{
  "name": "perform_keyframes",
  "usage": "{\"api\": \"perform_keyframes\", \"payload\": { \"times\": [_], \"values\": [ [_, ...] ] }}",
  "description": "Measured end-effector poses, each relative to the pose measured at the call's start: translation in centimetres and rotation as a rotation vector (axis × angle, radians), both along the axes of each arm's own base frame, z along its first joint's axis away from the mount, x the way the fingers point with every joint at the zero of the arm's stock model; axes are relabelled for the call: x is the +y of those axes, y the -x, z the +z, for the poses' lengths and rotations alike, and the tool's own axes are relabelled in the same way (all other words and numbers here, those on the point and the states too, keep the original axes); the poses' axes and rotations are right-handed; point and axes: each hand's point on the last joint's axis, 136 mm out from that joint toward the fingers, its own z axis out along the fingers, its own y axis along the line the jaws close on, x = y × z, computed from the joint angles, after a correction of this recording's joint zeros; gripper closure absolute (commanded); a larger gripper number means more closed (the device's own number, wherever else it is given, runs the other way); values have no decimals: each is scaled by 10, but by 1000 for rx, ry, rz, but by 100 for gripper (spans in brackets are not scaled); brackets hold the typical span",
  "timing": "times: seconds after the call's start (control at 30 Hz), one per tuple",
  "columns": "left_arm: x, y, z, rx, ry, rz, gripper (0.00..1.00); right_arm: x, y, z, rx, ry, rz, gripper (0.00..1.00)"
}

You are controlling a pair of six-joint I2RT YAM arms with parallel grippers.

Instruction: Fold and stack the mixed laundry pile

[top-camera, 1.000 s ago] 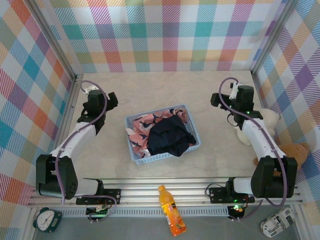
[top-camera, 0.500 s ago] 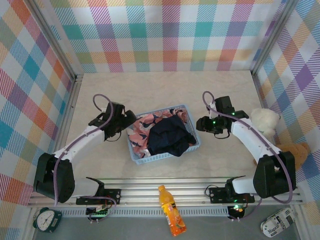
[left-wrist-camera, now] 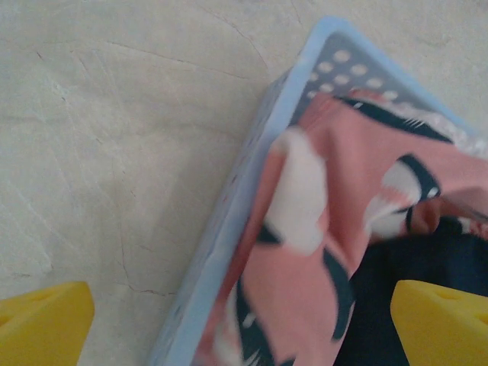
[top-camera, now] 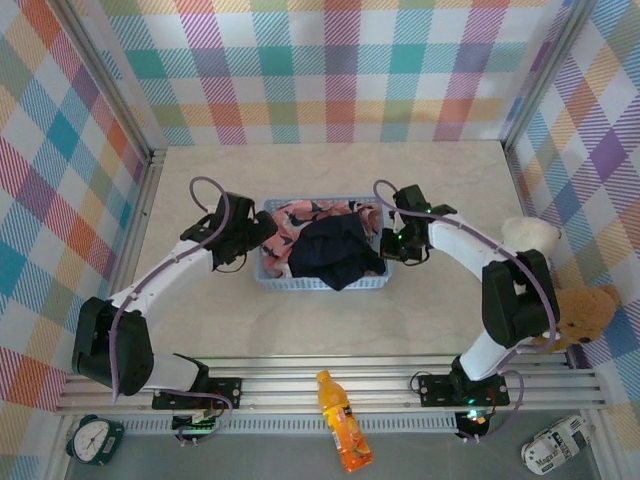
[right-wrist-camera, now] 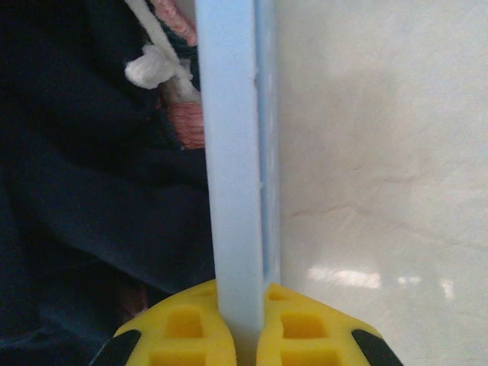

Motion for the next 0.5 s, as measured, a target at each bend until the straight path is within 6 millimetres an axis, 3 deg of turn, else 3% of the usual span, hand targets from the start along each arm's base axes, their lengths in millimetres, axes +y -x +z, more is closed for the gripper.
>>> {"api": "perform_keyframes", "payload": {
  "times": [0.13, 0.23, 0.37, 0.5],
  "values": [
    [0, -1, 3, 1, -13, -15, 0, -25, -23, 5, 8, 83, -86, 100],
    [-1, -2, 4, -1, -22, -27, 0, -56, -43, 9, 19, 139, -169, 100],
    [-1, -3, -1, 13, -40, -45, 0, -120, -57, 9, 36, 180, -332, 100],
    [-8, -9, -9, 46, -46, -75, 0, -191, -53, 7, 72, 192, -524, 100]
  ]
}}
